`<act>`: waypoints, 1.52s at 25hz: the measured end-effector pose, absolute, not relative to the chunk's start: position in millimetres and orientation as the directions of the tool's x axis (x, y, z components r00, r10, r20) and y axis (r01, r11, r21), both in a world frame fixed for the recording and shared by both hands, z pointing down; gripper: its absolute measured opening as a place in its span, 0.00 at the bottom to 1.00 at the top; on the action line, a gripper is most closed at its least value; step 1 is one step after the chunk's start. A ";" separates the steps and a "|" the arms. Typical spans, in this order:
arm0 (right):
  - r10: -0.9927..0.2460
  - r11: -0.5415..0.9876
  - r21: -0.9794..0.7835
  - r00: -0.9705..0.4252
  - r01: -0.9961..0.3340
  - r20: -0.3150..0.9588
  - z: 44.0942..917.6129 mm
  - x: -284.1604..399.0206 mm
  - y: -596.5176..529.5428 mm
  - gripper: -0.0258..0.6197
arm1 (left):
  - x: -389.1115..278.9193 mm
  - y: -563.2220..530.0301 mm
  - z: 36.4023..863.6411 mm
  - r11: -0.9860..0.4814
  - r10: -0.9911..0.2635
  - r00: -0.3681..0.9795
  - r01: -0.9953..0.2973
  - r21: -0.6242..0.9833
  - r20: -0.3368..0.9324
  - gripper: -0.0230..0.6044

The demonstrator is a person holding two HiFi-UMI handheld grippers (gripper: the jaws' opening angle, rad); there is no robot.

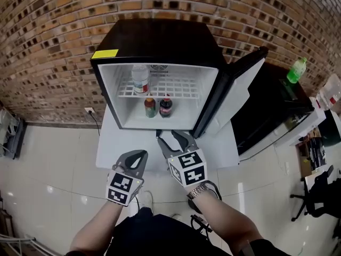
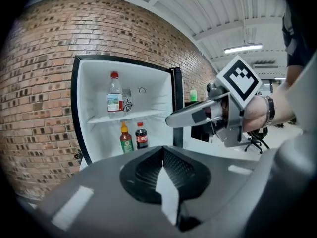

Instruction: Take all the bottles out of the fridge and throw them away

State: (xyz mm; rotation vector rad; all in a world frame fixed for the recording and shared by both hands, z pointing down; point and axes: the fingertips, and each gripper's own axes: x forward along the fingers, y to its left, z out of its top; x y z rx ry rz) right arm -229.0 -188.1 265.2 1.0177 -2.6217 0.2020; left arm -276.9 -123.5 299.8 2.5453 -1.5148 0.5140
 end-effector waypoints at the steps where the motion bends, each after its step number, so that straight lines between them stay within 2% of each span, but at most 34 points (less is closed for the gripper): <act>1: -0.632 0.740 -0.007 -0.699 -0.672 0.334 258.6 -238.0 -194.2 0.34 | -284.4 -127.6 297.5 -0.480 -0.830 0.432 -0.875 -0.059 0.353 0.04; 6: -0.638 0.749 0.024 -0.710 -0.663 0.296 231.6 -281.0 -231.3 0.43 | -315.6 -147.6 285.1 -0.464 -0.846 0.417 -0.883 -0.075 0.334 0.04; 17: -0.707 0.687 0.052 -0.649 -0.725 0.281 209.7 -341.6 -324.2 0.54 | -370.4 -172.7 268.7 -0.466 -0.854 0.416 -0.879 -0.104 0.312 0.04; 32: -0.738 0.641 0.053 -0.595 -0.766 0.319 221.0 -367.3 -380.7 0.55 | -412.7 -187.9 276.7 -0.462 -0.851 0.413 -0.882 -0.091 0.324 0.04; 38: -0.736 0.645 0.048 -0.603 -0.763 0.309 218.1 -365.2 -374.2 0.52 | -409.2 -189.2 276.6 -0.472 -0.847 0.423 -0.877 -0.089 0.323 0.04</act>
